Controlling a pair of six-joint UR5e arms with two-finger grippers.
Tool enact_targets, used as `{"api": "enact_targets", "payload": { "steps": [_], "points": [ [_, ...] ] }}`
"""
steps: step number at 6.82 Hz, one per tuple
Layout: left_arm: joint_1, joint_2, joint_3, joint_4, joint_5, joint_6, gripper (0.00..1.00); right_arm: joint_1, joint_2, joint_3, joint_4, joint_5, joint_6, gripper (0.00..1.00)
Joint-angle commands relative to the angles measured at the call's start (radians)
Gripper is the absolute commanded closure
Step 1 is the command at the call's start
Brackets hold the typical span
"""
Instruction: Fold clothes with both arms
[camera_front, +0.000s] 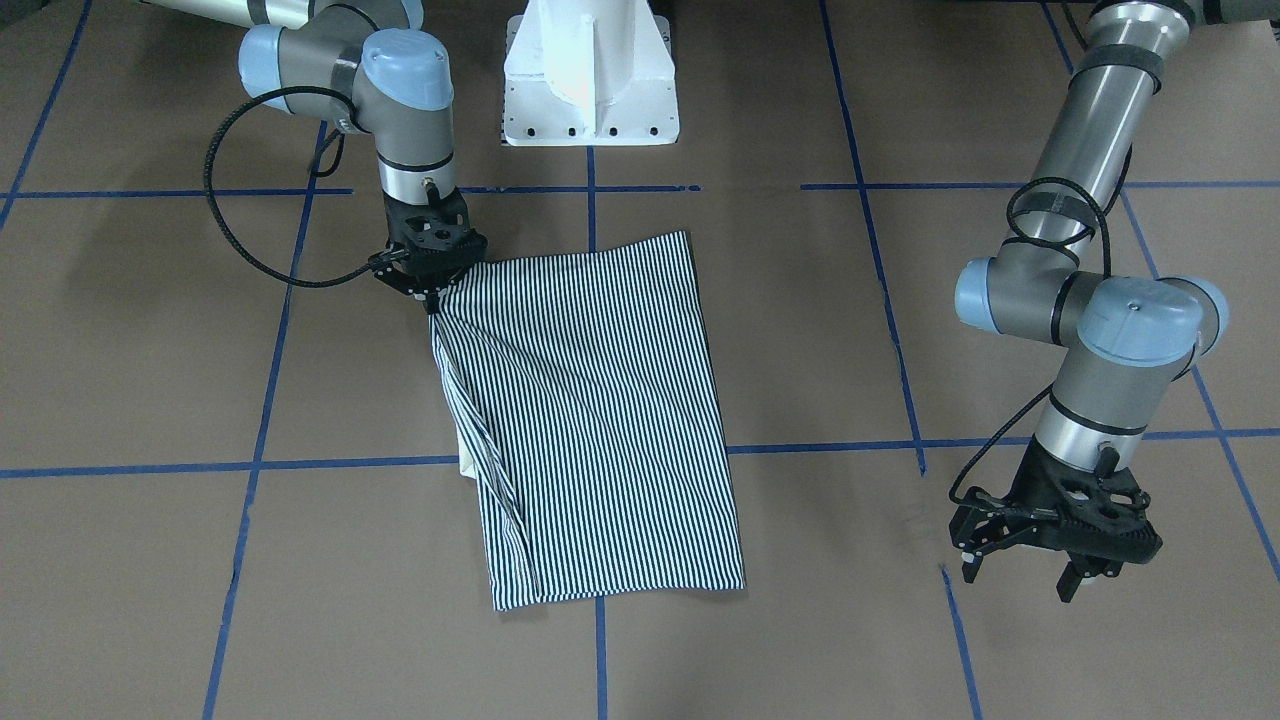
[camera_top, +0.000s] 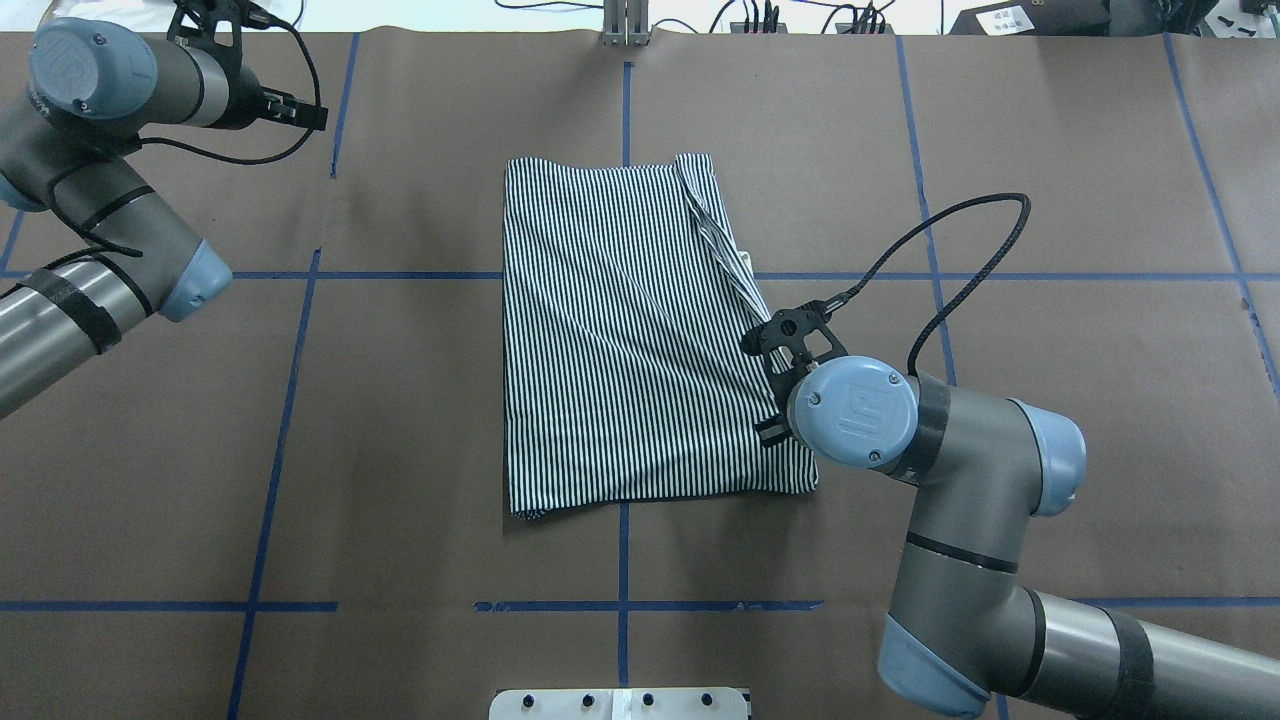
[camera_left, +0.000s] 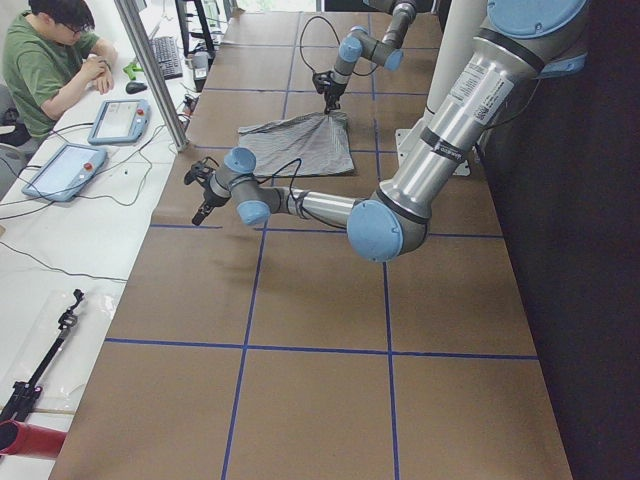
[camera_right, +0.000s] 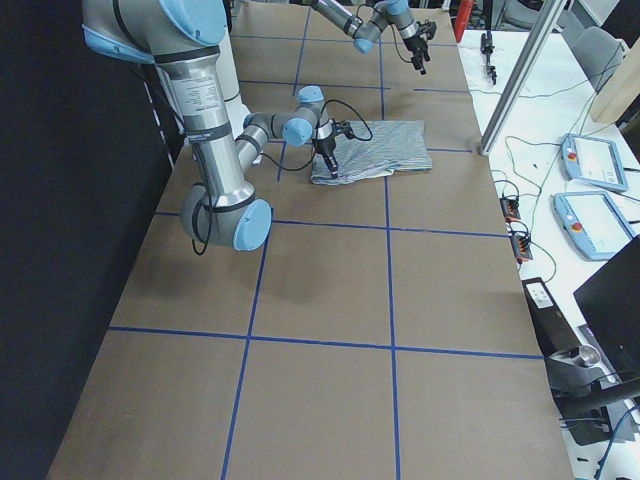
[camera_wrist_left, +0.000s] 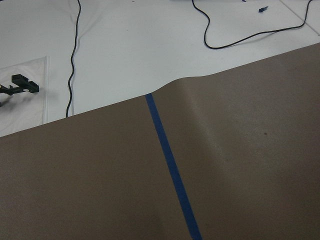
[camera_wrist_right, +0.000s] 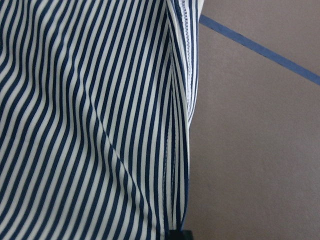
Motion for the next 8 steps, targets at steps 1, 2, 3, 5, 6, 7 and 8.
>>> {"api": "enact_targets", "payload": {
  "steps": [1, 2, 3, 5, 6, 7, 8],
  "points": [
    [0.001, 0.0, 0.0, 0.0, 0.0, 0.0, 0.0, -0.023, -0.021, -0.002, 0.001, -0.029, 0.004, 0.41],
    [0.001, 0.0, 0.0, 0.0, 0.0, 0.0, 0.0, -0.026, -0.015, -0.002, 0.005, -0.03, 0.012, 0.0],
    [0.002, 0.0, 0.0, 0.0, 0.0, 0.0, 0.0, -0.016, -0.001, -0.001, 0.008, -0.027, 0.013, 0.0],
    [0.002, 0.0, -0.003, -0.005, -0.002, -0.001, 0.0, 0.07, 0.095, -0.039, -0.002, 0.0, 0.007, 0.0],
    [0.005, 0.0, -0.011, -0.008, -0.002, -0.019, 0.0, 0.099, 0.188, -0.132, -0.004, 0.026, 0.006, 0.0],
    [0.009, 0.0, -0.014, -0.008, -0.005, -0.021, 0.0, 0.134, 0.269, -0.248, -0.001, 0.04, 0.004, 0.0],
    [0.009, 0.0, -0.018, -0.009, -0.026, -0.023, 0.0, 0.159, 0.334, -0.342, 0.001, 0.054, -0.003, 0.0]
  ]
}}
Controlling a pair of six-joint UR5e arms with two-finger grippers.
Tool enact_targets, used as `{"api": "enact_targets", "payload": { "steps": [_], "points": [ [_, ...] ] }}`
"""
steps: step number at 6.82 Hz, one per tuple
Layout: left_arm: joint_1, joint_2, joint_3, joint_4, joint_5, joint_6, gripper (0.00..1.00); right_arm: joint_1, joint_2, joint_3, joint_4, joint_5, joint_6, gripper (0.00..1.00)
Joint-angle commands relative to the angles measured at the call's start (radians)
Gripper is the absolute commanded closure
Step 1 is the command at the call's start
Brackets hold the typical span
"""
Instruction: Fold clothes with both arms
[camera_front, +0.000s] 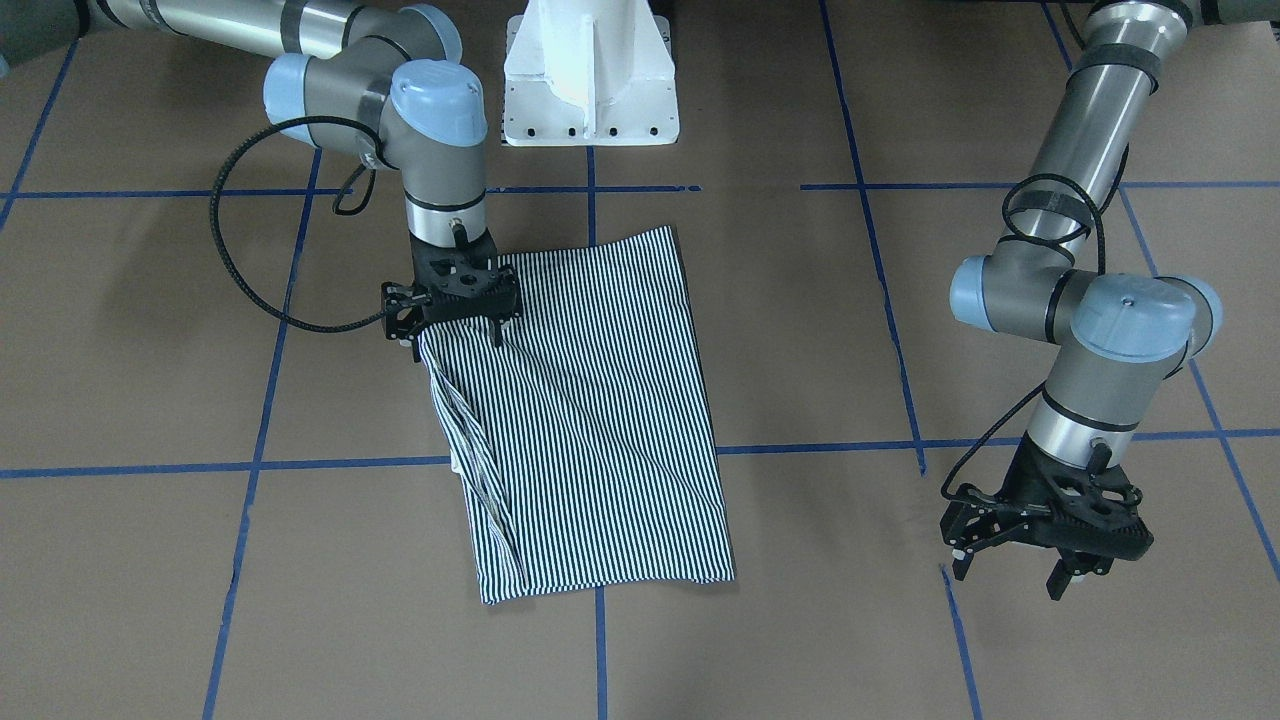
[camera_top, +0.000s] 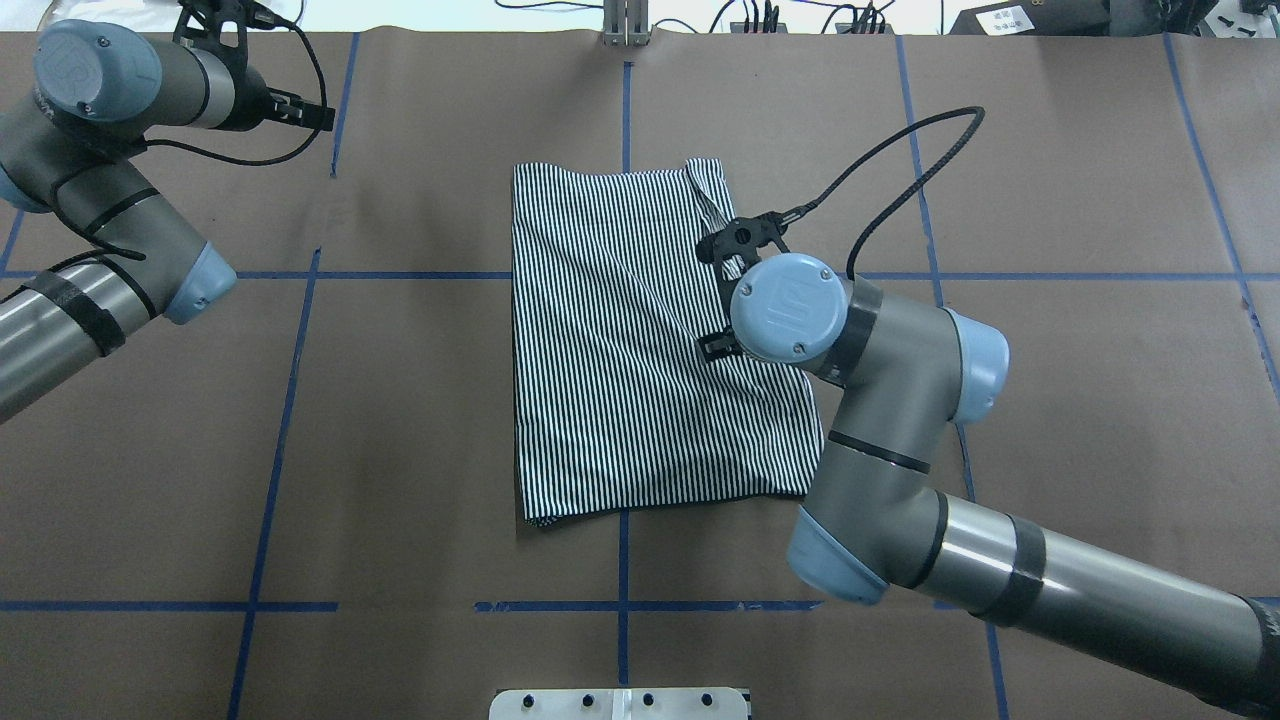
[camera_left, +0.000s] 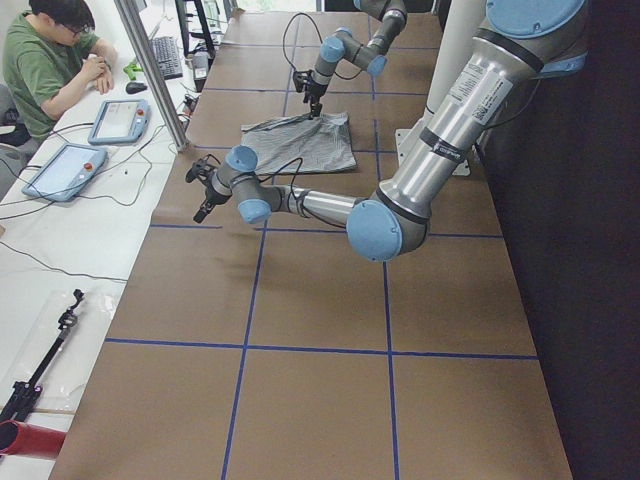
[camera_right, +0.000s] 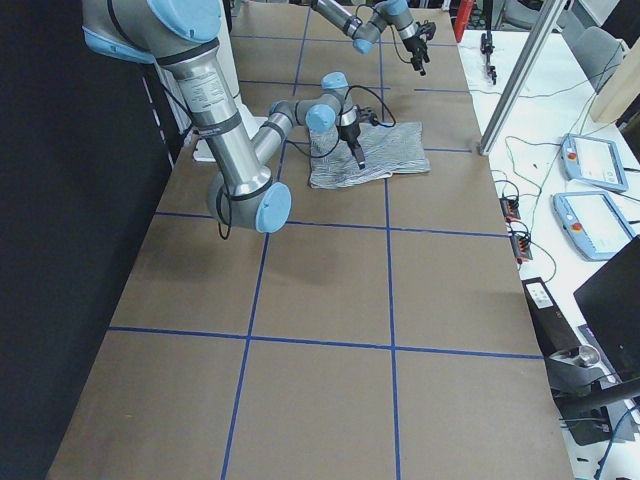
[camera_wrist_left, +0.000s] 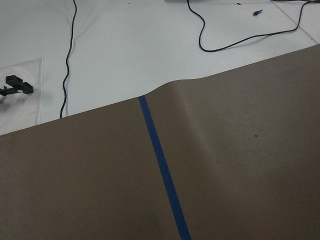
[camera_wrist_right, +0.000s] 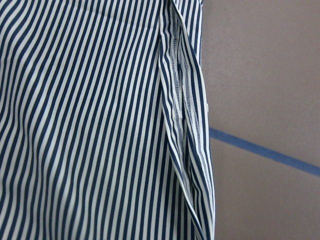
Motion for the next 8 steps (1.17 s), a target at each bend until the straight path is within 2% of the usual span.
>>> {"api": "enact_targets", "payload": {
  "steps": [1, 6, 8],
  "points": [
    [0.001, 0.0, -0.011, -0.001, -0.028, -0.003, 0.0, 0.04, 0.09, -0.144, 0.002, 0.018, -0.046, 0.0],
    [0.001, 0.002, -0.013, 0.0, -0.042, -0.002, 0.0, 0.08, 0.076, -0.188, -0.004, 0.02, -0.12, 0.0],
    [0.001, 0.002, -0.013, 0.0, -0.042, -0.002, 0.0, 0.112, 0.03, -0.186, -0.003, 0.026, -0.185, 0.0]
  ]
}}
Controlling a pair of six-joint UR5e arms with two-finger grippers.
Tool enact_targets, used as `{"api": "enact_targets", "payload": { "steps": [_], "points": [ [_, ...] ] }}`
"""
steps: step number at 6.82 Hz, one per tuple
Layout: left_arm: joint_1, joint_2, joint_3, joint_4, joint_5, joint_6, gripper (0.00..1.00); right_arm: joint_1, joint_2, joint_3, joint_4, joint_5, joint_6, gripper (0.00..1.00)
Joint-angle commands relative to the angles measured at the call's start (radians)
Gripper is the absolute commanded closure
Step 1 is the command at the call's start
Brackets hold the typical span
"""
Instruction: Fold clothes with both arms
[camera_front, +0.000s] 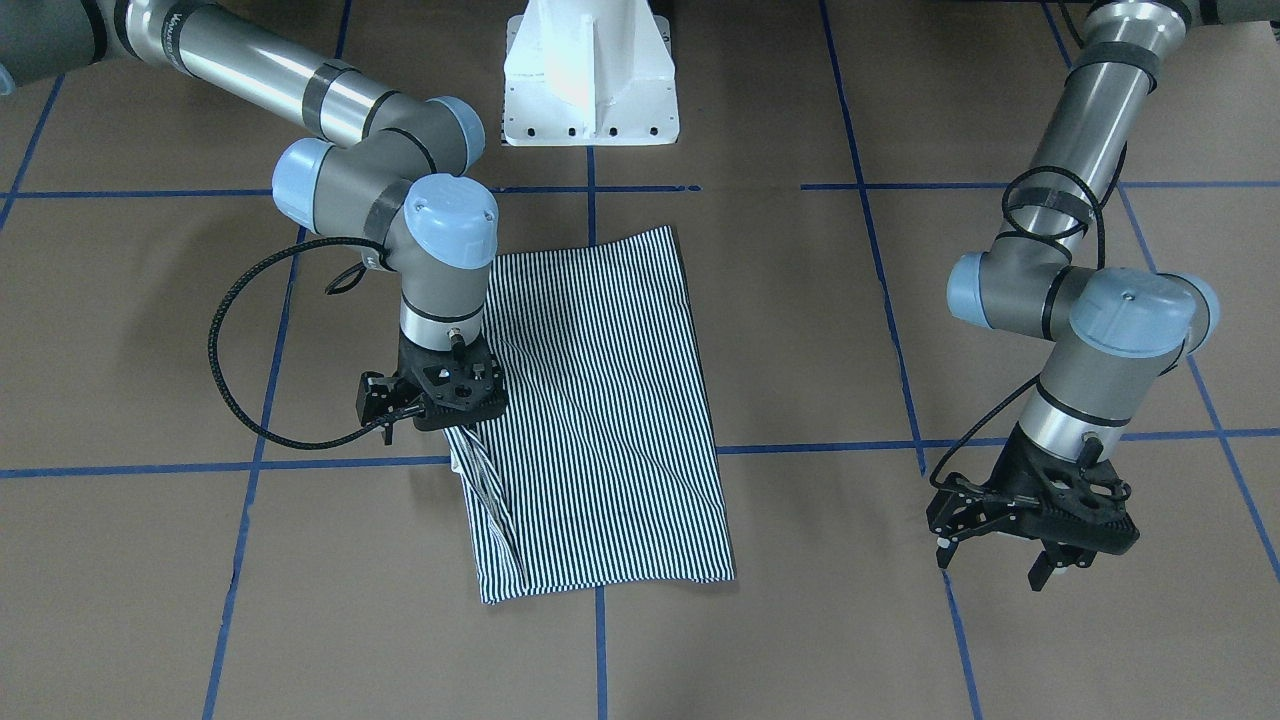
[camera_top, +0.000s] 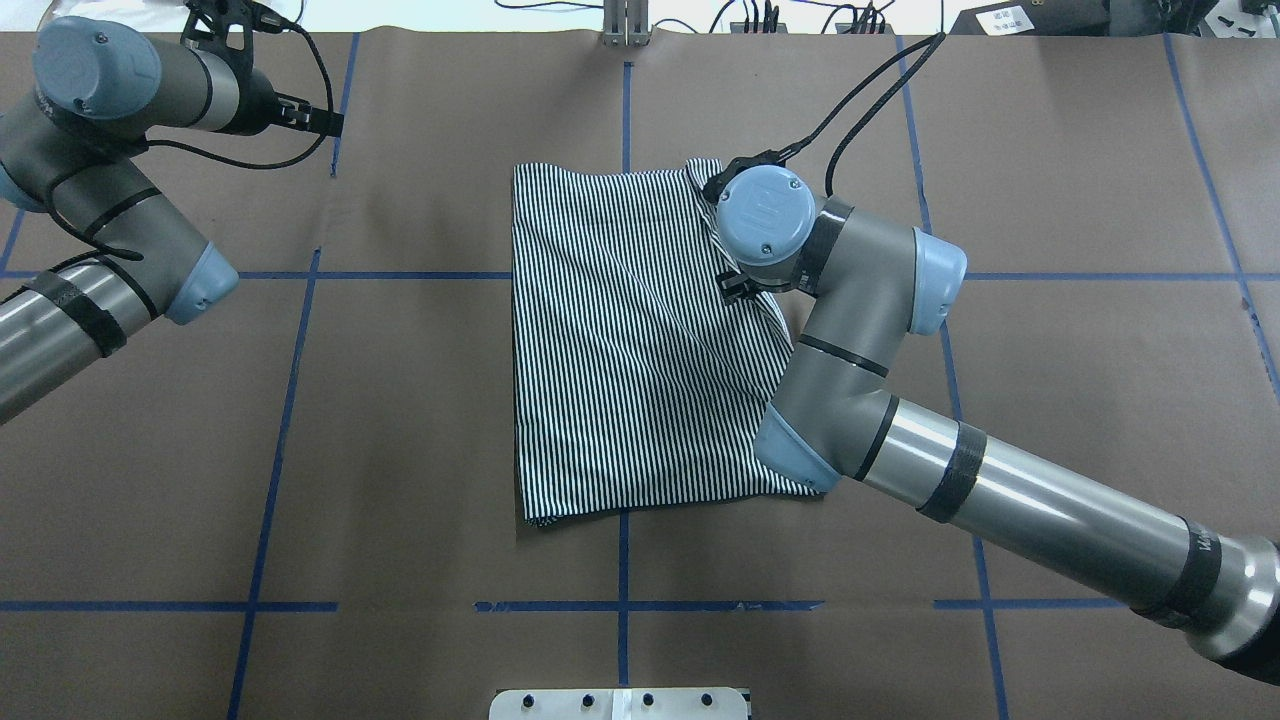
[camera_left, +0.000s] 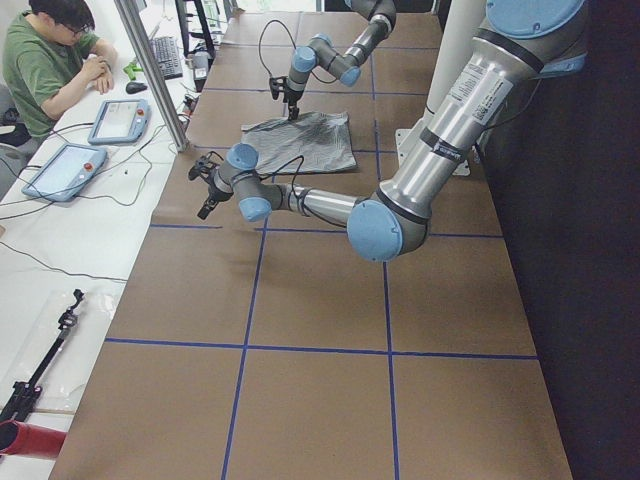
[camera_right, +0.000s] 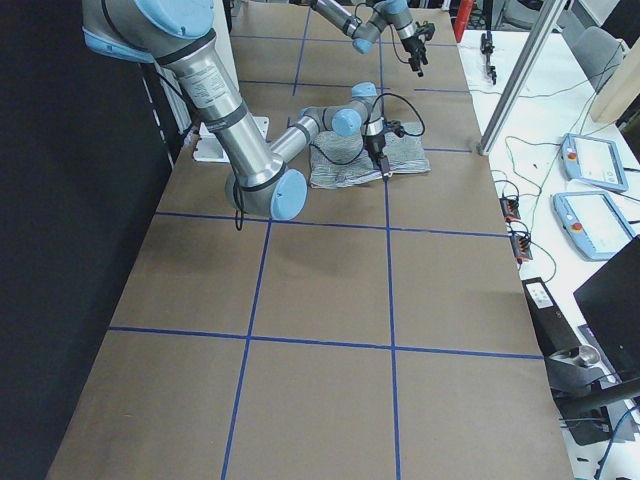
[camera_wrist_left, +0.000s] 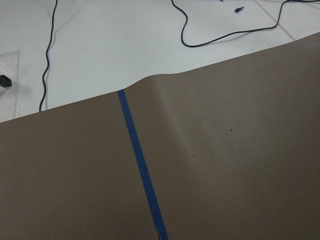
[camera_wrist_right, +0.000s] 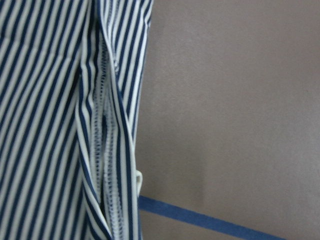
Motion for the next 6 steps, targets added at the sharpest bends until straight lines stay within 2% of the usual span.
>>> {"api": "enact_targets", "payload": {
  "steps": [1, 4, 6],
  "points": [
    [0.0, 0.0, 0.0, 0.0, 0.0, 0.0, 0.0, 0.048, -0.059, 0.001, 0.002, 0.003, -0.085, 0.0],
    [0.0, 0.0, 0.0, 0.0, 0.0, 0.0, 0.0, 0.096, -0.073, 0.007, 0.013, 0.033, -0.133, 0.0],
    [0.0, 0.0, 0.0, -0.003, 0.0, -0.001, 0.0, 0.082, 0.058, -0.034, 0.002, 0.047, -0.01, 0.0]
  ]
}}
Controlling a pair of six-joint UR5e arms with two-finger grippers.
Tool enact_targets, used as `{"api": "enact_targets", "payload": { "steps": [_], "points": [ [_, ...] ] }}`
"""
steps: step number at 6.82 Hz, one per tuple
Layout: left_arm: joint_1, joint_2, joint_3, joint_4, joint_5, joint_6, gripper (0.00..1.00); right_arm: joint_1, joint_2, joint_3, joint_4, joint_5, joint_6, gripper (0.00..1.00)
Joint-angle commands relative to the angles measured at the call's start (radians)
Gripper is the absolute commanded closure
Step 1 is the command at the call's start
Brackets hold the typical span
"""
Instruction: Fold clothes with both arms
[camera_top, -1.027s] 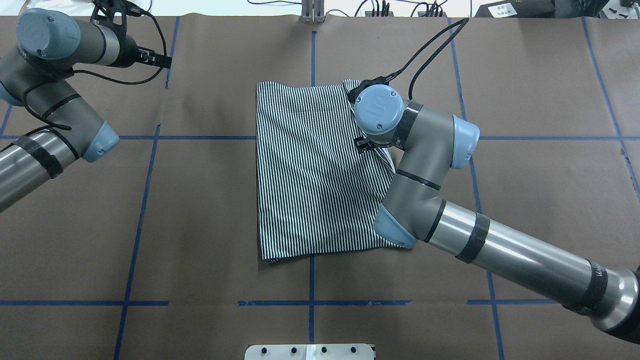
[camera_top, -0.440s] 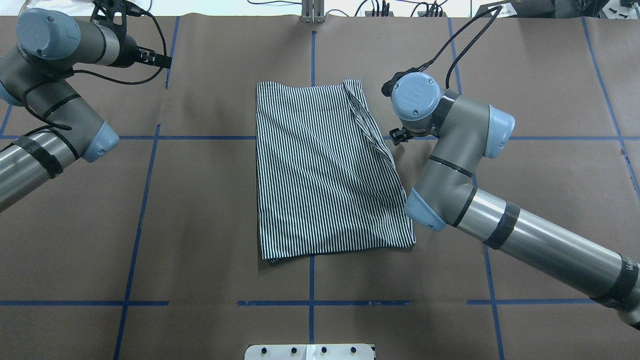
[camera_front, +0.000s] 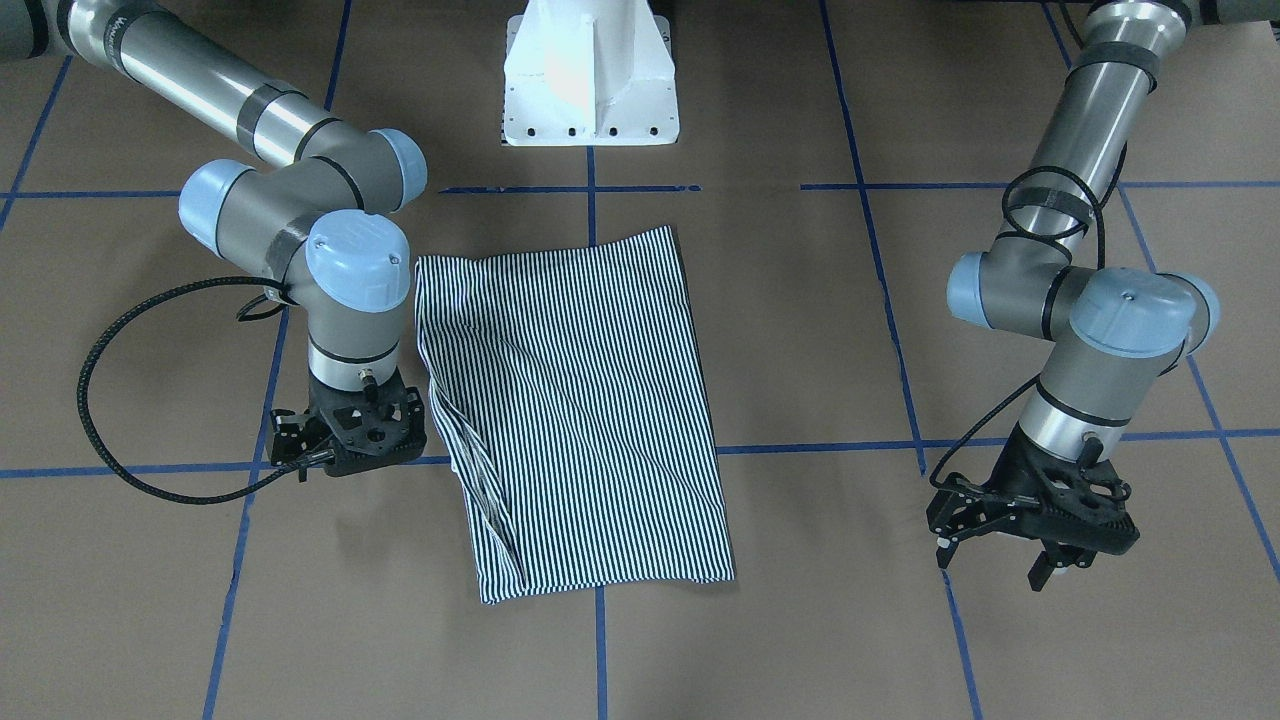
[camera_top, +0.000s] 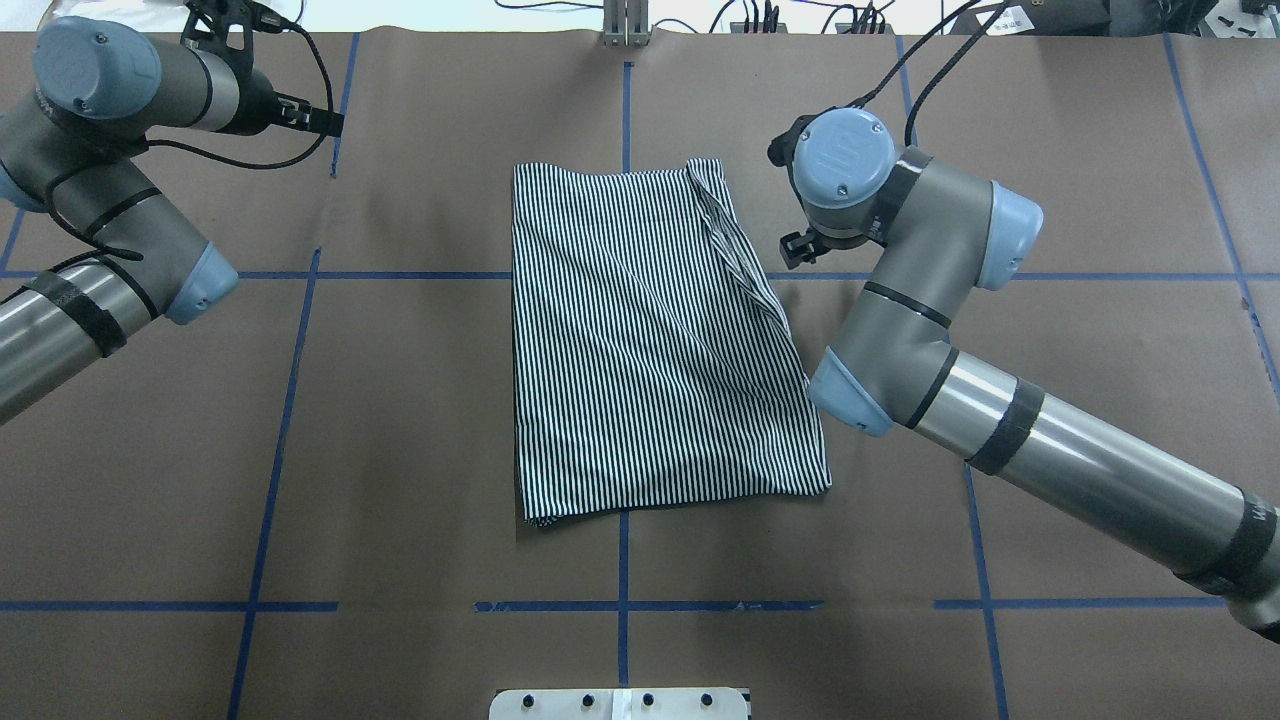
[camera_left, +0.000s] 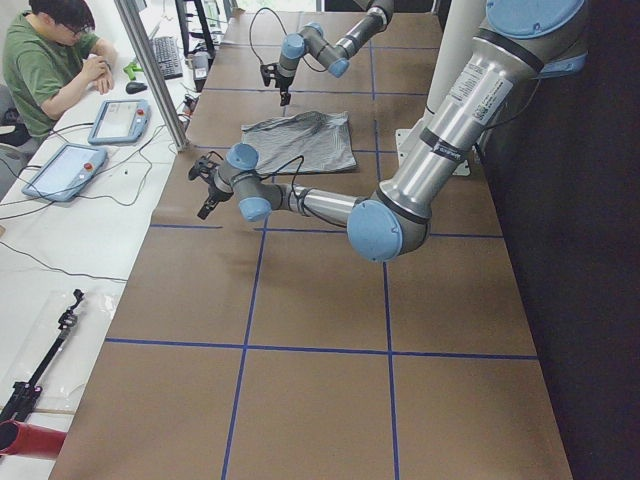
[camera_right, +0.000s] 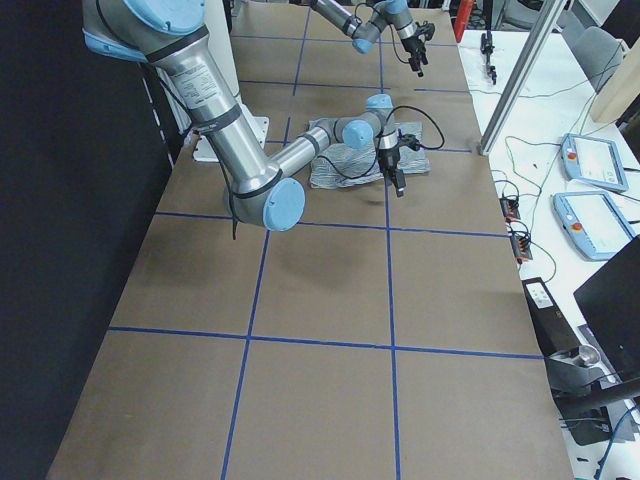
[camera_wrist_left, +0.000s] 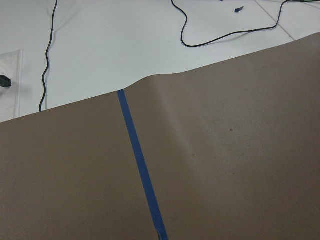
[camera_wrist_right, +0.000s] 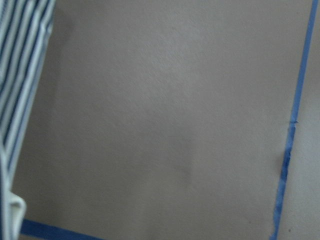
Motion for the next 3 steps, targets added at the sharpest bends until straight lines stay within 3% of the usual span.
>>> {"api": "enact_targets", "payload": {
  "steps": [1, 3],
  "points": [
    [0.0, -0.002, 0.0, -0.003, 0.0, -0.001, 0.0, -0.028, 0.175, -0.128, -0.001, 0.008, 0.12, 0.0],
    [0.0, 0.0, -0.002, -0.003, 0.0, -0.001, 0.0, -0.066, 0.229, -0.17, -0.004, 0.006, 0.16, 0.0]
  ]
}}
